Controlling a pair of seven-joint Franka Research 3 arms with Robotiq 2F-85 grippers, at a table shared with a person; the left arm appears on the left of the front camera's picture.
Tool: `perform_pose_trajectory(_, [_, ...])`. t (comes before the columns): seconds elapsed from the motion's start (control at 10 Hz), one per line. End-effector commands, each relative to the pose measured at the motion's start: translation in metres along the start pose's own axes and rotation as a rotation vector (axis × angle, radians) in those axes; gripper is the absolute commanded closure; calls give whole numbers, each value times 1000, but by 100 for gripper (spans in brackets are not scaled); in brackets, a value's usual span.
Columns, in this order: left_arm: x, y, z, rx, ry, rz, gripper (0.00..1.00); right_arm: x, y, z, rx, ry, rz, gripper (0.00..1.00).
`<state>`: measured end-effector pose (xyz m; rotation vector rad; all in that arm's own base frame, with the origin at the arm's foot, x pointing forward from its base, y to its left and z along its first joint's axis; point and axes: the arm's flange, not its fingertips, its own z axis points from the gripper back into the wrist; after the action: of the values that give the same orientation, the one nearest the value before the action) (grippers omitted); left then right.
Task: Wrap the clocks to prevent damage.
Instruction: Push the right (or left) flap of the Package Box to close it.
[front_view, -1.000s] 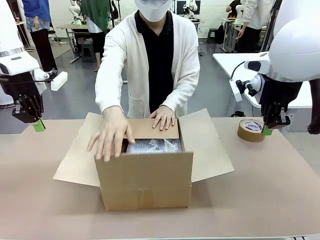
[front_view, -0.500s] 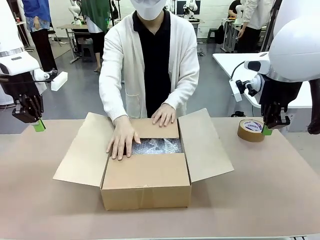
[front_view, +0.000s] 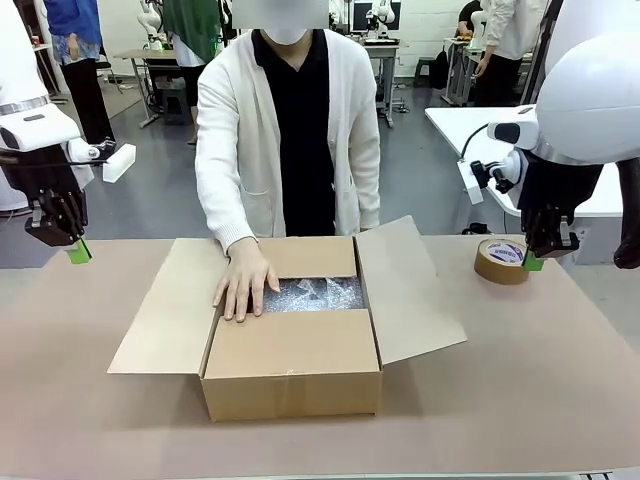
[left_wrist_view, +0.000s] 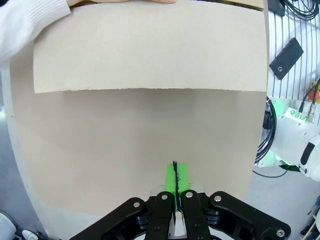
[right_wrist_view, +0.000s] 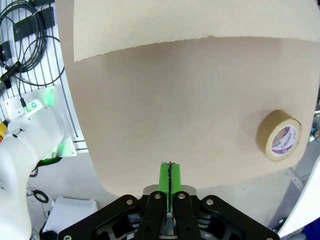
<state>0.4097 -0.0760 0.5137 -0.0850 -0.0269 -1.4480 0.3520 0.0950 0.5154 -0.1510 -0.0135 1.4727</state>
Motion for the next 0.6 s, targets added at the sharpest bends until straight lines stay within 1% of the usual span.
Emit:
perform_pose_trajectory(0.0, [-1,1,2,0,4,-2,100,-1,1,1,10,-8,6,99])
perform_pose_trajectory(0.5, [-1,1,2,0,4,-2,100,-1,1,1,10,-8,6,99])
